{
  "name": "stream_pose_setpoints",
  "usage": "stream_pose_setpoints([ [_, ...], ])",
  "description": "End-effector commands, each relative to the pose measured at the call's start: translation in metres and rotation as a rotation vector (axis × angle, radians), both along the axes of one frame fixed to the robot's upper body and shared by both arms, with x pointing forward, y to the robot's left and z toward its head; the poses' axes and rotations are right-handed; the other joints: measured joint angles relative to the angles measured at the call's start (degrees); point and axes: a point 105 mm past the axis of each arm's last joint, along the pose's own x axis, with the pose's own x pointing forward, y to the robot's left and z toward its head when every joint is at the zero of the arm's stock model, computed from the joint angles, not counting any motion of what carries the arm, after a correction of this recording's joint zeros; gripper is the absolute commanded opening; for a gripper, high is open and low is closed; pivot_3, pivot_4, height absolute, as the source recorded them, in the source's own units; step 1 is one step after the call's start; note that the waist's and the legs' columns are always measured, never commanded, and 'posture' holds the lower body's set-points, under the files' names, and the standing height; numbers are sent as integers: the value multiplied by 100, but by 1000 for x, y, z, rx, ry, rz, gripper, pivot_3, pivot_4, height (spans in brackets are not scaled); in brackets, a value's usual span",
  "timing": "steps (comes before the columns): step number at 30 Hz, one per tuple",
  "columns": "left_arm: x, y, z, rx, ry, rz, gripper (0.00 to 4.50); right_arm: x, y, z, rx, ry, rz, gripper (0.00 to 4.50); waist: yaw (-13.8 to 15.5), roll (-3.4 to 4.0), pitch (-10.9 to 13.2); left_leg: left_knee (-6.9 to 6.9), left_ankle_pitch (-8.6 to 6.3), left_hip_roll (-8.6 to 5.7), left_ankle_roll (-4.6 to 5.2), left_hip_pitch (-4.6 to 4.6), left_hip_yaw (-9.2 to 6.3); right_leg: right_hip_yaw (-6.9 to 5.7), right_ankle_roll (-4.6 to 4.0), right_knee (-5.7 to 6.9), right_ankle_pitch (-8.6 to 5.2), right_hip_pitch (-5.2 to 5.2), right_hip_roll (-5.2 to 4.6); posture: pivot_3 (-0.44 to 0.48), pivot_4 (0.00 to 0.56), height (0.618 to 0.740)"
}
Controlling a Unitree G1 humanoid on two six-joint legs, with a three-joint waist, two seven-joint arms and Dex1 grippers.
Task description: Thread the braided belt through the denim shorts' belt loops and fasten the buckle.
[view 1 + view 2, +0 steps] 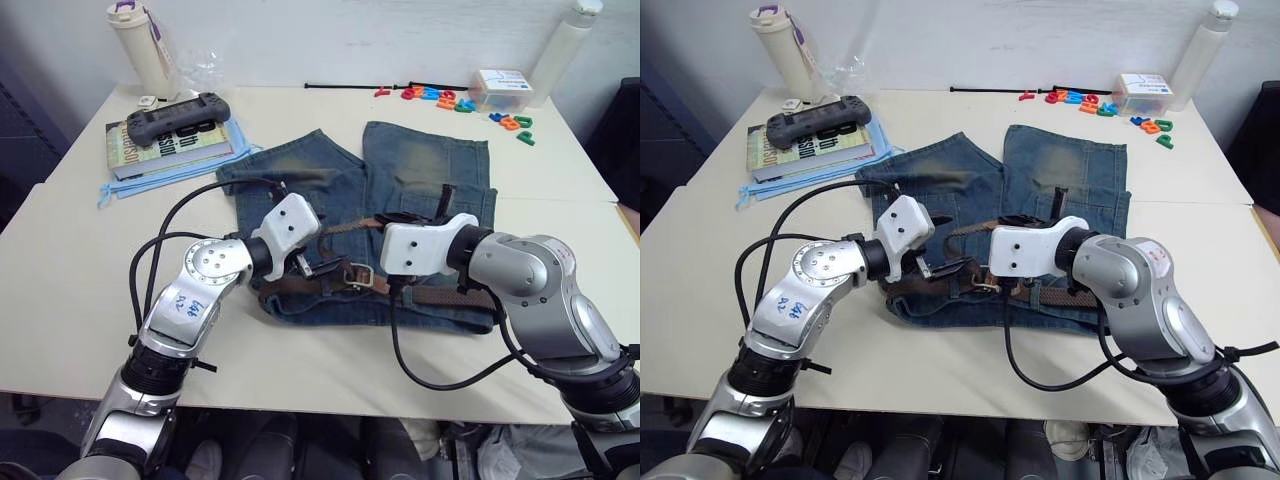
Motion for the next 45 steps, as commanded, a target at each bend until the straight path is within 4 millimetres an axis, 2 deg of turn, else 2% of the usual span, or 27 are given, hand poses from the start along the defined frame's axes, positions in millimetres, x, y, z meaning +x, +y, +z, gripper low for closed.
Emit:
stream_pose_setpoints([
  [1,-7,-6,9,-9,-49,-15,2846,-4,3,10,6,-44,14,0,-1,0,0,0,0,0,0,0,0,0,0,0,0,0,0,0,150,655],
  [6,-10,-8,9,-21,-41,-15,672,-5,3,10,8,-44,16,0,-2,0,0,0,0,0,0,0,0,0,0,0,0,0,0,0,150,655],
  [8,-8,-7,9,-28,-34,-3,43,-6,4,10,13,-43,22,0,-1,0,0,0,0,0,0,0,0,0,0,0,0,0,-1,0,150,655],
  [11,-4,-5,9,-62,-9,21,43,-8,8,11,26,-39,40,0,-1,0,0,0,0,0,0,0,0,0,0,1,0,0,0,0,150,655],
  [18,-1,-4,7,-304,143,46,43,-11,15,19,150,-26,40,0,0,0,0,1,1,1,-1,1,0,-1,0,3,0,0,1,0,150,655],
  [19,-1,-4,7,-343,164,46,0,-10,12,23,206,-16,15,853,-6,0,0,1,1,1,-1,1,0,-1,0,2,0,1,1,0,150,655],
  [23,-2,-4,7,-426,216,51,0,-8,0,28,351,53,-62,2375,6,-2,-1,1,1,1,-2,1,-1,-2,0,2,0,1,1,0,150,655],
  [24,-2,-4,6,-440,224,51,0,-7,-5,26,392,91,-90,2703,6,-2,-1,1,1,1,-2,1,-2,-3,0,1,0,3,1,0,150,655],
  [25,-2,-3,6,-451,229,47,0,-6,-10,25,430,123,-120,3294,6,-2,-1,2,1,1,-2,1,-2,-3,0,1,0,3,1,0,150,655],
  [28,-4,-2,6,-483,241,42,0,-6,-16,13,601,279,-182,4339,2,-2,-1,3,1,-1,-1,3,-2,-2,-1,2,0,5,2,0,150,655],
  [35,-9,5,6,-539,263,37,0,-14,-4,-25,712,511,-217,4339,-9,-1,-2,-2,2,2,-3,11,-1,1,-2,3,0,7,1,0,150,655],
  [36,-9,7,6,-542,266,40,0,-14,-3,-26,724,522,-221,4120,-9,-1,-2,-3,2,2,-3,11,0,2,-2,3,0,8,1,0,150,655],
  [38,-10,10,5,-544,271,51,0,-16,-2,-29,737,545,-226,3563,-13,-1,-2,-2,2,2,-4,12,1,5,-3,5,1,6,1,0,150,655],
  [39,-10,11,5,-543,272,54,0,-17,-2,-32,740,558,-233,2941,-11,-1,-2,-2,3,2,-4,13,1,5,-3,6,1,8,1,0,150,655],
  [40,-10,12,5,-542,272,55,0,-17,-2,-33,742,567,-238,2760,-11,0,-2,-2,3,2,-4,13,1,4,-3,5,1,7,1,0,150,655],
  [42,-10,13,5,-538,273,57,0,-18,-4,-38,733,576,-254,1990,-8,0,-2,-2,3,2,-5,13,1,4,-3,5,1,8,1,0,150,655],
  [45,-10,12,4,-528,279,57,0,-18,-8,-45,718,582,-288,546,-7,0,-2,-2,3,2,-5,13,0,3,-3,4,1,8,1,0,150,655],
])
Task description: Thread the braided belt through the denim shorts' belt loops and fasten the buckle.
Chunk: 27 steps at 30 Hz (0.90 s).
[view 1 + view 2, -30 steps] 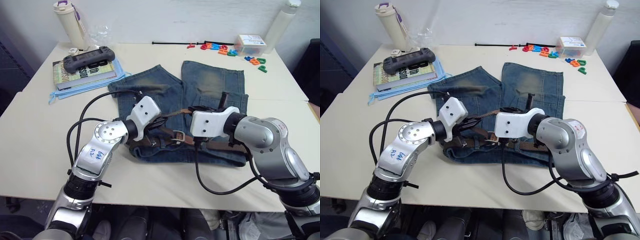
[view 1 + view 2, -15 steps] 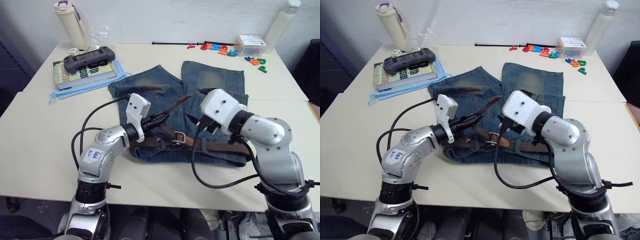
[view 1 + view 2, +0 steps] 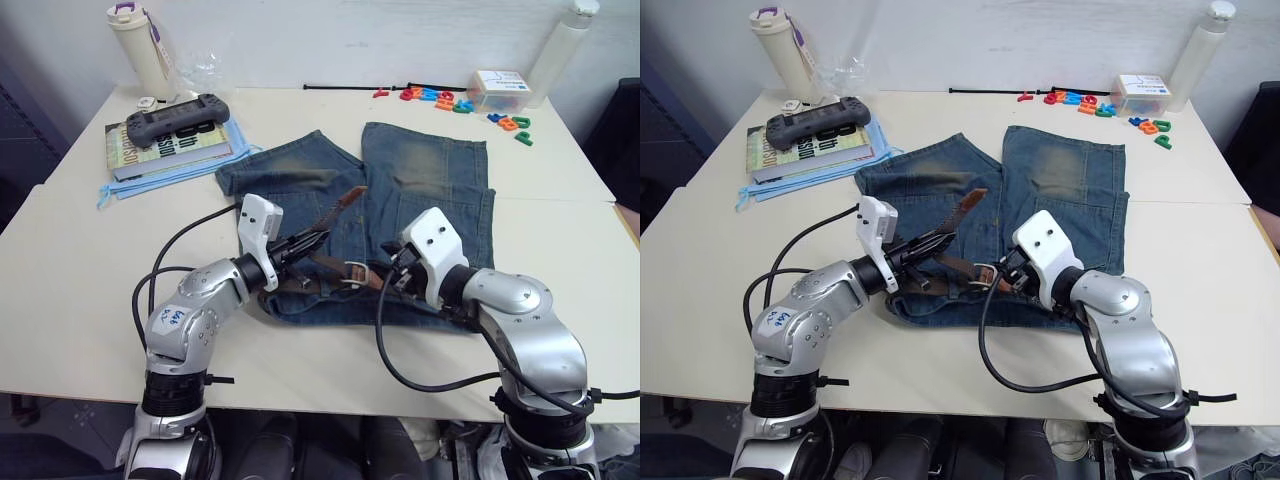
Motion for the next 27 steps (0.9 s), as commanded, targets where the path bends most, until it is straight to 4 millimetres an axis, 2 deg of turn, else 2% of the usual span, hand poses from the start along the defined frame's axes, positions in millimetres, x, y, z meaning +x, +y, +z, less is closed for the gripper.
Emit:
stream_pose_setpoints([
  [1,-7,1,12,-3,-45,-12,0,-6,-3,-2,-23,-9,-22,274,0,0,0,0,0,0,0,0,0,0,0,0,0,0,0,0,150,655],
  [2,-7,1,12,-1,-44,-13,0,-7,-3,-3,-26,-7,-22,50,0,0,0,0,0,0,0,0,0,0,0,0,0,1,0,0,150,655],
  [9,-10,0,12,19,-47,-29,0,-10,3,-19,-57,22,-30,50,-2,0,0,0,0,2,-1,1,1,2,0,1,0,0,0,0,150,655],
  [27,-8,2,11,42,-40,-22,0,-15,41,-21,-60,12,51,50,-2,0,0,-1,0,0,-1,1,1,2,0,0,0,0,0,0,150,655],
])
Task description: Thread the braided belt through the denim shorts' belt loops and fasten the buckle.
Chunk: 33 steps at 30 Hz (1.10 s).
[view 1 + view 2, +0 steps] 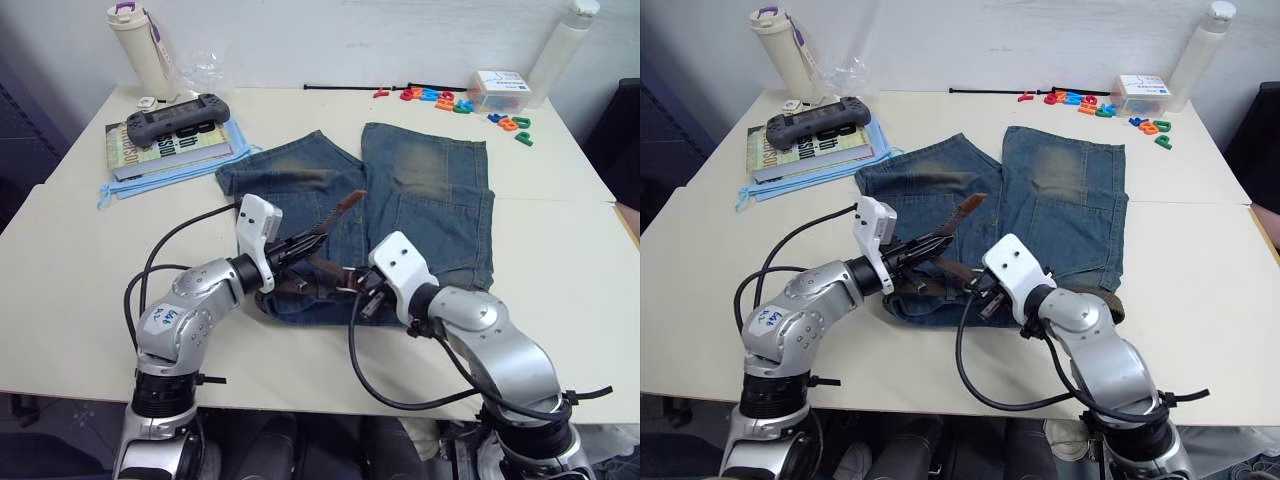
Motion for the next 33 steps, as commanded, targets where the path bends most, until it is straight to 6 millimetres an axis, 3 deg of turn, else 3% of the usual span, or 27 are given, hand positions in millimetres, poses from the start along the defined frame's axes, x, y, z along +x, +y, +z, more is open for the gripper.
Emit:
stream_pose_setpoints([
  [1,-5,-3,11,-12,-44,-21,0,-7,13,8,-1,-39,51,50,-5,0,0,0,0,0,0,0,0,0,0,0,0,0,0,0,150,655],
  [16,-3,-4,10,-7,-45,-23,0,-8,32,-3,-68,-39,90,50,-9,0,0,-1,0,2,-1,1,0,0,-1,1,0,-1,1,0,150,655],
  [25,-6,-2,7,11,-48,-27,0,-9,9,41,27,-137,47,50,2,0,0,-2,0,1,0,0,-1,-1,-1,-1,0,0,2,0,150,655],
  [29,-6,-2,7,14,-49,-33,0,-15,7,45,34,-143,58,50,0,0,0,-3,0,1,0,0,-1,0,-1,-1,0,0,1,0,150,655],
  [33,-7,-3,6,14,-49,-39,0,-20,13,38,31,-118,76,50,1,0,0,-3,0,1,0,0,-1,0,-1,-2,0,1,0,0,150,655],
])
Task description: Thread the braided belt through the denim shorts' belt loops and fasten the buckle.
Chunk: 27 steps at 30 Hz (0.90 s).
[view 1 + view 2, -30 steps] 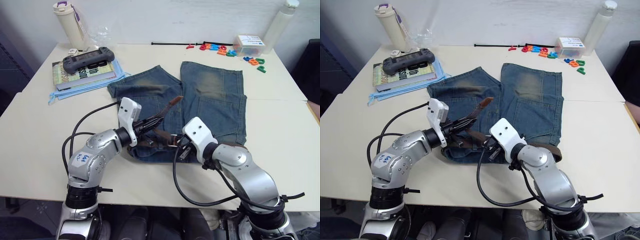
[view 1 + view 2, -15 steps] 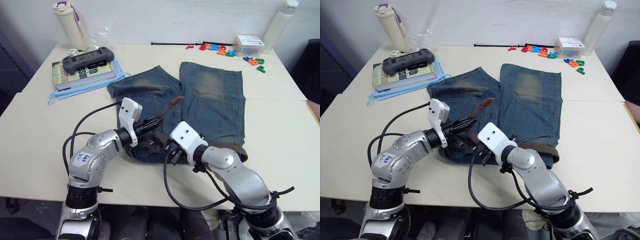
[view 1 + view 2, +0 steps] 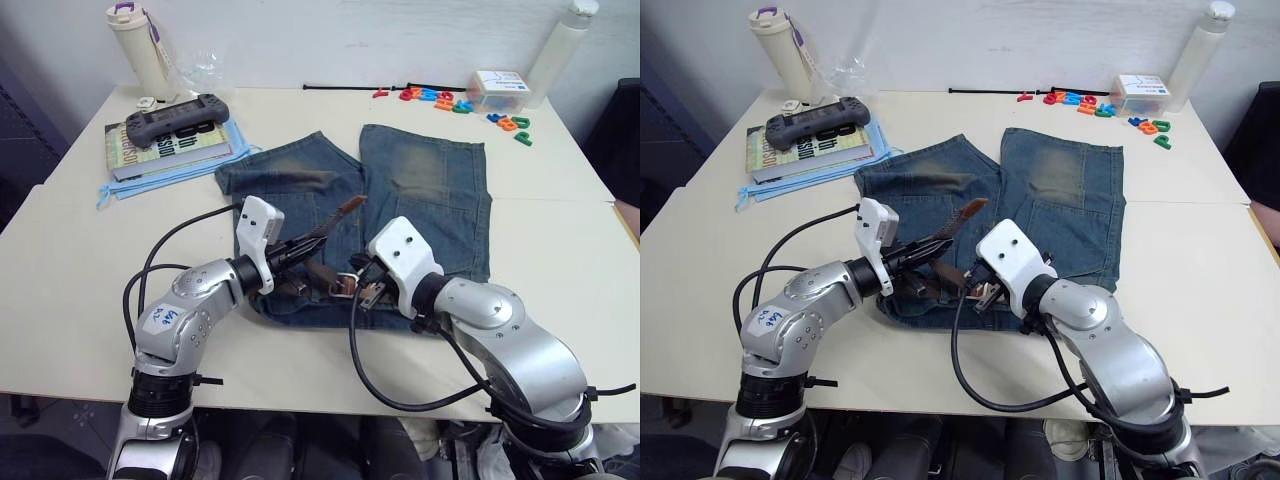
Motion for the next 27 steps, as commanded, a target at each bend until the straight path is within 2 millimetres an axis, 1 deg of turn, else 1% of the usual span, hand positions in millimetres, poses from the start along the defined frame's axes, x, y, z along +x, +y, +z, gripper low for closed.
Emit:
stream_pose_setpoints([
  [1,-6,-3,8,-12,-44,-31,0,-10,8,2,8,-26,34,50,0,0,0,0,0,0,0,0,0,0,0,0,0,0,0,0,150,655],
  [5,-6,-4,9,-12,-45,-35,0,-4,5,-13,-39,-6,-5,50,0,0,0,0,0,0,0,0,0,0,0,0,0,0,0,0,150,655],
  [14,-6,-3,9,-9,-48,-33,0,-1,6,-27,-81,2,-21,50,-1,0,0,0,0,0,0,0,0,0,0,0,0,0,-1,0,150,655],
  [18,-6,-3,9,-7,-50,-31,0,1,11,-31,-89,3,-17,50,2,0,0,0,0,0,0,0,0,0,0,0,0,0,0,0,150,655],
  [27,-6,-4,10,-7,-52,-37,0,0,20,-48,-134,25,-2,50,-8,0,0,0,0,0,0,1,0,1,0,0,0,0,0,0,150,655],
])
